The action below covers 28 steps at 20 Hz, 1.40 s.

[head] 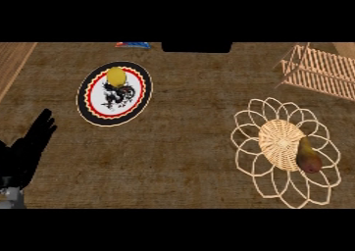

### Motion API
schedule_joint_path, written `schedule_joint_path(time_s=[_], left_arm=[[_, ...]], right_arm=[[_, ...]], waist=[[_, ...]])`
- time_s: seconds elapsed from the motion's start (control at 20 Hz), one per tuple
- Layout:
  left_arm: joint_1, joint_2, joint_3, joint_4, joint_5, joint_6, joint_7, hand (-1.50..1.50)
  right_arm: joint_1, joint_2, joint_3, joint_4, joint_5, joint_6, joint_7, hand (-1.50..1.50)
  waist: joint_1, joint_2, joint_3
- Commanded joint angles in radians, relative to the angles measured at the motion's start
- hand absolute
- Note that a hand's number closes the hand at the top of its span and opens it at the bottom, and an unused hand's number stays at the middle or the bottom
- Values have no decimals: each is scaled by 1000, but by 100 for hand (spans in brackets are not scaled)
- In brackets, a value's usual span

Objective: Pick the tomato from the placemat and place it in the tiered shelf

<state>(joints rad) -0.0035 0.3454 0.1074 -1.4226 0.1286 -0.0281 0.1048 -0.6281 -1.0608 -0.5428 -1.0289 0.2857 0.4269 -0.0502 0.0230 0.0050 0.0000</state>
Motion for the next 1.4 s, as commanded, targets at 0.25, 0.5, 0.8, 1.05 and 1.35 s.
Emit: schedule_joint_path(time_s=[0.25, 0.5, 0.8, 1.05, 1.35], left_arm=[[-10, -39, -6, 50, -35, 2, -45, 0], [-55, -3, 25, 15, -4, -18, 33, 0], [-41, -37, 4, 3, -31, 0, 8, 0], [-9, -19, 13, 26, -23, -47, -38, 0], [-12, -55, 2, 52, -44, -23, -64, 0]], right_arm=[[-205, -22, 151, 310, 163, -136, -113, 150], [-312, 36, 175, 477, 210, -218, -141, 150], [-317, 20, 167, 647, 244, -270, -276, 150], [-393, 44, 140, 734, 244, -338, -159, -150], [-389, 79, 176, 772, 295, -403, -270, -150]], waist=[[6, 3, 0], [15, 7, 1], [21, 11, 3], [27, 12, 2], [28, 14, 3]])
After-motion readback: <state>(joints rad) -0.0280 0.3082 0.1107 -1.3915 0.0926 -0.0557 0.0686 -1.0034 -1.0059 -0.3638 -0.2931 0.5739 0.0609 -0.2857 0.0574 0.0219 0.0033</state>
